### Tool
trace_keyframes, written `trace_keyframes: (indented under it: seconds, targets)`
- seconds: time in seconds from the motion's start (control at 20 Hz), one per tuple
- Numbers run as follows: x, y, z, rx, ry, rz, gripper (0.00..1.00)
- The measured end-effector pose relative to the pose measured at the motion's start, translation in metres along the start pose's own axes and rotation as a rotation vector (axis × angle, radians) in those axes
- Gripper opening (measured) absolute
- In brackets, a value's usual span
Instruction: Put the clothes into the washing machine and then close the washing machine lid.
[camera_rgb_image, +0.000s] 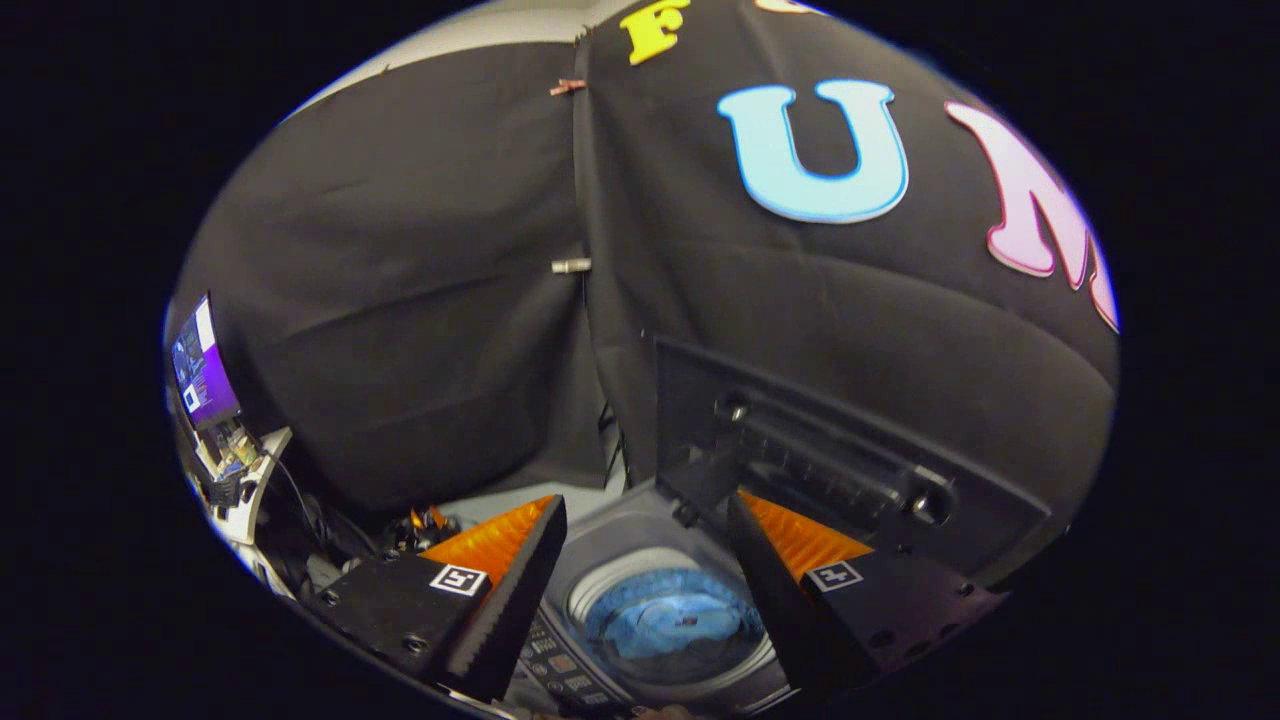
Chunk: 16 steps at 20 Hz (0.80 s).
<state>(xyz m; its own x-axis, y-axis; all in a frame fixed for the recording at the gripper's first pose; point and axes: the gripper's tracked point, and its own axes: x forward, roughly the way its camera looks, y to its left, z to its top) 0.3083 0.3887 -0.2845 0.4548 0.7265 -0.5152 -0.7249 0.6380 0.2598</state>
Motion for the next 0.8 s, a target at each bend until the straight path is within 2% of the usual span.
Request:
trace_keyframes:
  seconds: [0.15,0.25,0.45,0.6,0.8]
  targets:
    - [-0.009,-0.024,0.036,0.027,-0.166,-0.087,1.0]
    - [-0.01,-0.046,0.045,0.039,-0.217,-0.175,0.99]
    - [-0.015,-0.088,0.056,0.035,-0.281,-0.36,1.0]
    - [-0.02,-0.125,0.06,0.104,-0.305,-0.489,0.99]
    - [-0.027,-0.17,0.05,0.175,-0.272,-0.624,0.99]
